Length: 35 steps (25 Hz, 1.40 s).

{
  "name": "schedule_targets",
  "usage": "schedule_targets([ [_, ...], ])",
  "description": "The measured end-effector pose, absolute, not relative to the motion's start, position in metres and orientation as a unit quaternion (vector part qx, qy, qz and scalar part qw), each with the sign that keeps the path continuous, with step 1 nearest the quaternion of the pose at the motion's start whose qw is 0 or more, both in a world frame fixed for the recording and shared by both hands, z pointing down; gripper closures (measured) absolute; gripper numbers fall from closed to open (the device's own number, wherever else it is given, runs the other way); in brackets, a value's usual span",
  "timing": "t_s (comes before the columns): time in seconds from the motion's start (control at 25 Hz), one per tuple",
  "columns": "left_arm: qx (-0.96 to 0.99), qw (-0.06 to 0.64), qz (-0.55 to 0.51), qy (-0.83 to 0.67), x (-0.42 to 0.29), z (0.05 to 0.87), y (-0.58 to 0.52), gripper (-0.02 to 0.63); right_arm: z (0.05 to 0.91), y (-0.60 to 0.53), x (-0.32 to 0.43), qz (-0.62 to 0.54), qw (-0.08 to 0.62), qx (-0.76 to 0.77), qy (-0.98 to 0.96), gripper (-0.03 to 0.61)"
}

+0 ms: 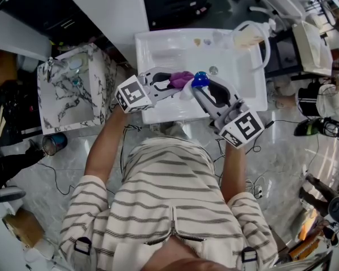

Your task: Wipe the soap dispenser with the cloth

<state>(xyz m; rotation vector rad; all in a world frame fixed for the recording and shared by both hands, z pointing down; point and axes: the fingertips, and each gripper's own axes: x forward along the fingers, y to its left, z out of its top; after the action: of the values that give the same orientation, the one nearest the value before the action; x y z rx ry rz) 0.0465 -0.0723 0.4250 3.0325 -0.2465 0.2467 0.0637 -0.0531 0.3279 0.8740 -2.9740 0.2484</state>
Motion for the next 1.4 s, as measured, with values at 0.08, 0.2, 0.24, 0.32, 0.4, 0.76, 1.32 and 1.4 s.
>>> schedule_targets([
  [0.08,0.992,0.05,0.083,-0.086,0.043,0.429,-0.071,0.492,0.329,-0.054,0.063,0.08,0.015,0.282,-0.956,0.448],
  [0.2,0.99,0.061,0.084,-0.097,0.037,0.434,-0.067,0.492,0.331,-0.056,0.062,0.082,0.016,0.286,-0.955,0.448],
  [0.24,0.989,0.064,0.084,-0.101,0.035,0.436,-0.066,0.492,0.332,-0.056,0.062,0.082,0.017,0.289,-0.954,0.448],
  [0.32,0.988,0.068,0.084,-0.11,0.031,0.437,-0.065,0.492,0.333,-0.059,0.063,0.081,0.018,0.296,-0.951,0.448],
  [0.4,0.988,0.067,0.082,-0.116,0.027,0.435,-0.063,0.491,0.334,-0.061,0.063,0.08,0.019,0.303,-0.949,0.448],
  [0.76,0.976,0.087,0.039,-0.193,0.006,0.412,-0.065,0.489,0.339,-0.08,0.067,0.07,0.021,0.381,-0.922,0.448],
  [1.32,0.893,0.047,0.079,-0.441,-0.036,0.412,-0.089,0.489,0.368,-0.12,0.056,0.08,0.019,0.474,-0.877,0.448],
  [1.4,0.881,0.051,0.081,-0.464,-0.042,0.415,-0.091,0.491,0.374,-0.126,0.052,0.078,0.021,0.48,-0.874,0.448],
])
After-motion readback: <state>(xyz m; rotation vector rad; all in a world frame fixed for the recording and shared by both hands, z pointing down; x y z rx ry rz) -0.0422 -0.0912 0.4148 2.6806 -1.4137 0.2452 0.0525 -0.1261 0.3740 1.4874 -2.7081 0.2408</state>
